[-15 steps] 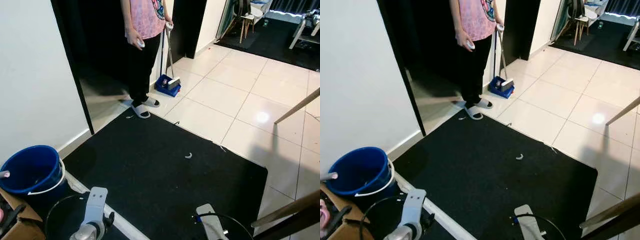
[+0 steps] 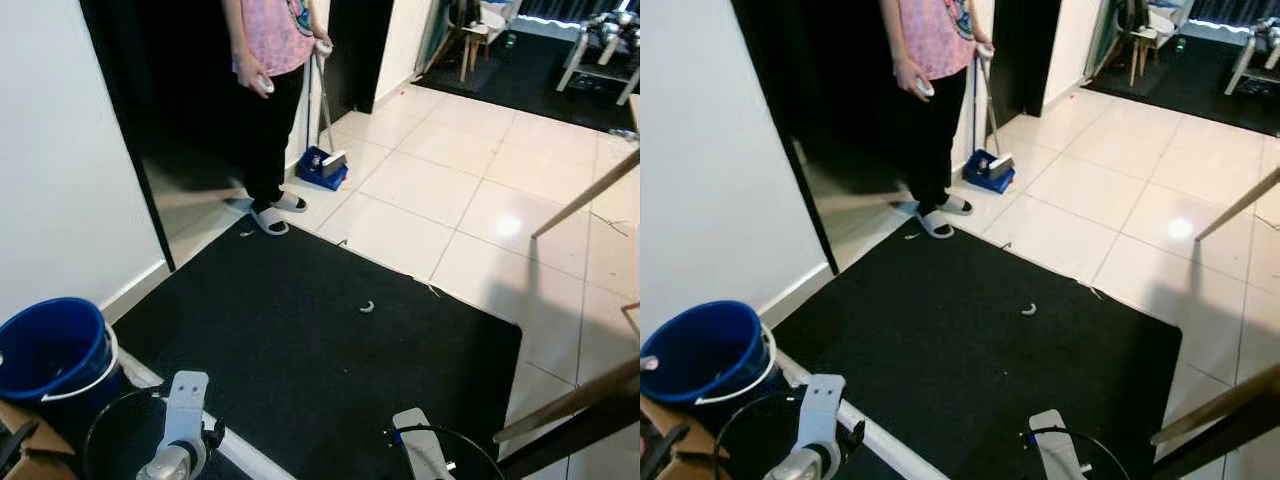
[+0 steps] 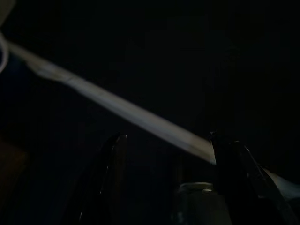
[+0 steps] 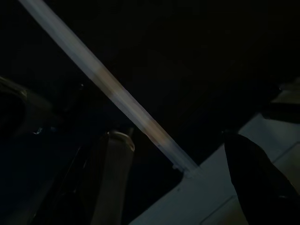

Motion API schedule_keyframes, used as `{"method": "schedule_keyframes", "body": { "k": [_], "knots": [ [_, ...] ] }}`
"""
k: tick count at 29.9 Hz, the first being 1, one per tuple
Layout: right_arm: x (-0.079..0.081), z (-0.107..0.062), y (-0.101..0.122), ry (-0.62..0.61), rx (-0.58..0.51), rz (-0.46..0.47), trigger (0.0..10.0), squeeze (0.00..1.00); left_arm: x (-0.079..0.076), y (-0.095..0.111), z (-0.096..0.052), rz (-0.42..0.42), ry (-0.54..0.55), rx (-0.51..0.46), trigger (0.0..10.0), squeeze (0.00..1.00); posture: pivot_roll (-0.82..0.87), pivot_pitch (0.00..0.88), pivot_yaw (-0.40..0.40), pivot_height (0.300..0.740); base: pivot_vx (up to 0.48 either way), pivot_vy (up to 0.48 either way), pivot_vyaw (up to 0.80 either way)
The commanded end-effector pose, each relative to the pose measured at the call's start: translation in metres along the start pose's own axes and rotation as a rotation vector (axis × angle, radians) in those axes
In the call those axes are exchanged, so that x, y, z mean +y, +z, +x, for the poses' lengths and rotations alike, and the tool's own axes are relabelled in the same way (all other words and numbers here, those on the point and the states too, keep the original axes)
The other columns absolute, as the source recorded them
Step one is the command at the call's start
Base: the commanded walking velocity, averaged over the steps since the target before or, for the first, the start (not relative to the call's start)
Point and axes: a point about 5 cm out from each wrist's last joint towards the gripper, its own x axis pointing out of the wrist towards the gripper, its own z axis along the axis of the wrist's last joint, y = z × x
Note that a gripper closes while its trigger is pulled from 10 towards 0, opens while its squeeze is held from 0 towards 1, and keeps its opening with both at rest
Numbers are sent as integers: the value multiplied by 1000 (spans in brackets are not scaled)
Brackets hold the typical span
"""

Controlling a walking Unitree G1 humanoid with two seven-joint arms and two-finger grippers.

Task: Picking trash to rubbish bin

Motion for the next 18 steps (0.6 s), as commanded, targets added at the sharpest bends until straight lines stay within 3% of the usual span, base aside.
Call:
{"method": "schedule_keyframes", "body": {
  "k": [1,18],
  "knots": [
    [0,0,-1,-5,10,16,10000,0,2,0,0,-5,3,-3,10000,0,85,69,-12,740,439,0,0],
    [1,0,-1,-2,11,14,10000,0,1,-2,-1,-1,-3,5,10000,0,87,70,-15,740,439,0,0]
  ]
}}
